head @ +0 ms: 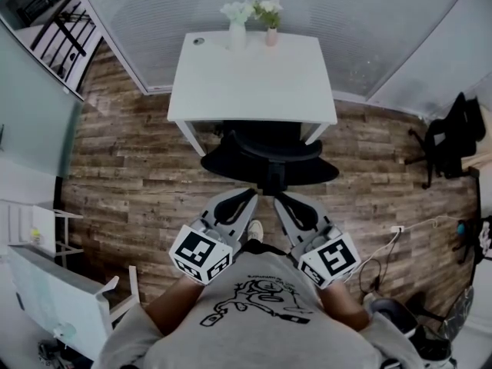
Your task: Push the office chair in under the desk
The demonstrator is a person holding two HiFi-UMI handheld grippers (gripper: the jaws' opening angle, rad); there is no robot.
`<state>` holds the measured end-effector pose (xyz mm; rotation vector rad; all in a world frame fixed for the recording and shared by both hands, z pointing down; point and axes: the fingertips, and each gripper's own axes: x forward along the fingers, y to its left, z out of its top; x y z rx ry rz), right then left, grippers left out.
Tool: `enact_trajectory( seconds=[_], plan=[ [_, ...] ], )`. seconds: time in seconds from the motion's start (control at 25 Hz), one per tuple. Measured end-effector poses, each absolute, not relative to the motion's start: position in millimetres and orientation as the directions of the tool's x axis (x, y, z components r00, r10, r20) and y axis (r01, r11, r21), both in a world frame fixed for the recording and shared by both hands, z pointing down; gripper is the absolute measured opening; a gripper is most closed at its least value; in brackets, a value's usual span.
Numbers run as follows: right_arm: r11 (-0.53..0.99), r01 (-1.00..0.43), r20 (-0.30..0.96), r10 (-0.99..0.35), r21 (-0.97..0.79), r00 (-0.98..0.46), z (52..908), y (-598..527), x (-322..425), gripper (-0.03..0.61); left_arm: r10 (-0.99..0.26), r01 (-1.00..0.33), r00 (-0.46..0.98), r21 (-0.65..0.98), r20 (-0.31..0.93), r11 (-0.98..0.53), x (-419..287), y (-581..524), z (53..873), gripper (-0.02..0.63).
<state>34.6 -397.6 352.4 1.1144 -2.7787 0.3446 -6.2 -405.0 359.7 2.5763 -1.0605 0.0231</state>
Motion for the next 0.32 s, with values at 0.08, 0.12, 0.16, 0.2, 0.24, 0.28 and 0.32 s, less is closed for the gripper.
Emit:
enact_trajectory(
  seconds=[0.08,0.12,0.16,0.2,0.24,0.28,0.32],
  plan=[
    [0.701,-0.695,0.203,-0.666,-0.161,-0.718,353.7,-398.1,33.9,0.047,-0.675,-0.68,0.724,0.317,0.144,-0.661,-5.1,-405.8,362.0,0.023],
    [0.7,-0.696,0.202,-0.667,-0.158,-0.717,354.3,-398.2,33.4,0.047,-0.673,-0.677,0.726,0.317,0.143,-0.664,-4.5,-406.1,363.6,0.023],
    [0.7,-0.697,0.202,-0.668,-0.157,-0.716,355.0,-398.4,32.9,0.047,-0.671,-0.676,0.728,0.318,0.145,-0.665,-4.0,-406.5,364.9,0.023],
    [0.699,-0.698,0.201,-0.669,-0.155,-0.715,355.8,-398.7,32.5,0.047,-0.669,-0.675,0.729,0.319,0.147,-0.666,-3.5,-407.1,365.9,0.023],
    [0.698,-0.699,0.201,-0.67,-0.154,-0.714,356.7,-399.3,32.1,0.048,-0.666,-0.673,0.731,0.319,0.149,-0.667,-3.0,-407.9,366.9,0.023],
    [0.697,-0.7,0.202,-0.671,-0.154,-0.713,357.6,-400.0,31.9,0.048,-0.663,-0.671,0.733,0.319,0.15,-0.669,-2.2,-408.8,368.0,0.023],
    [0.697,-0.701,0.202,-0.672,-0.153,-0.712,358.4,-400.9,31.8,0.046,-0.66,-0.669,0.736,0.319,0.152,-0.672,-1.4,-409.7,369.0,0.023]
  ],
)
